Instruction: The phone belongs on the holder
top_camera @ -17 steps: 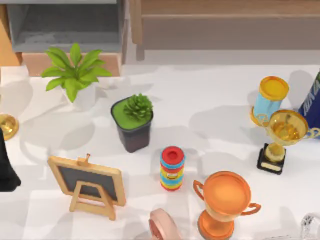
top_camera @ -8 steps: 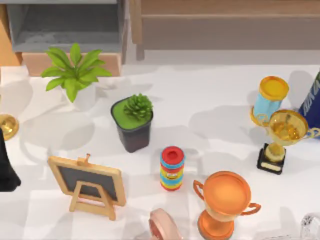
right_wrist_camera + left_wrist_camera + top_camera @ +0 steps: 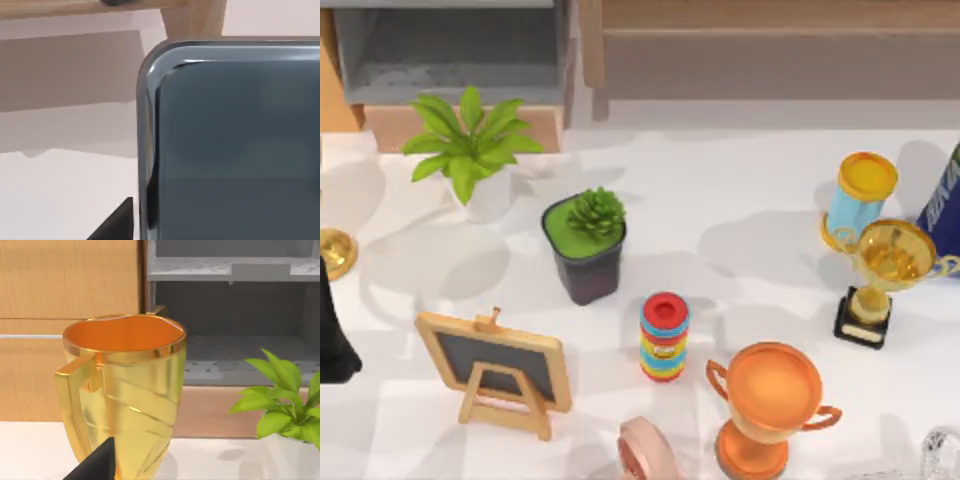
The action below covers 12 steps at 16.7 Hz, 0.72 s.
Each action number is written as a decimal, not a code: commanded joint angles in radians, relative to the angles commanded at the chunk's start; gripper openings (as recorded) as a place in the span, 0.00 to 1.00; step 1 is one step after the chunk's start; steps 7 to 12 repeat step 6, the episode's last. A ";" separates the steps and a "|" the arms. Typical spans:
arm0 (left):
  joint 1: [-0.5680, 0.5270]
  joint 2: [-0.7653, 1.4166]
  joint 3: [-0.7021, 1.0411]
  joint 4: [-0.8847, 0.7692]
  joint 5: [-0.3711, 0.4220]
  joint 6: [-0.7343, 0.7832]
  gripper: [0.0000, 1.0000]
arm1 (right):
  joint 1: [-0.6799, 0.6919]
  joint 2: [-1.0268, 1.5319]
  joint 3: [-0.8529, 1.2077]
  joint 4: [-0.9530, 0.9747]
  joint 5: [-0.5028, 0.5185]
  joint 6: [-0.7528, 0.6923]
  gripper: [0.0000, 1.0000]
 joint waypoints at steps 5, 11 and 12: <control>0.000 0.000 0.000 0.000 0.000 0.000 1.00 | 0.000 0.000 0.000 0.000 0.000 0.000 1.00; 0.000 0.000 0.000 0.000 0.000 0.000 1.00 | 0.000 0.000 0.000 0.000 0.000 0.000 1.00; 0.000 0.000 0.000 0.000 0.000 0.000 1.00 | 0.000 0.000 0.000 0.000 0.000 0.000 1.00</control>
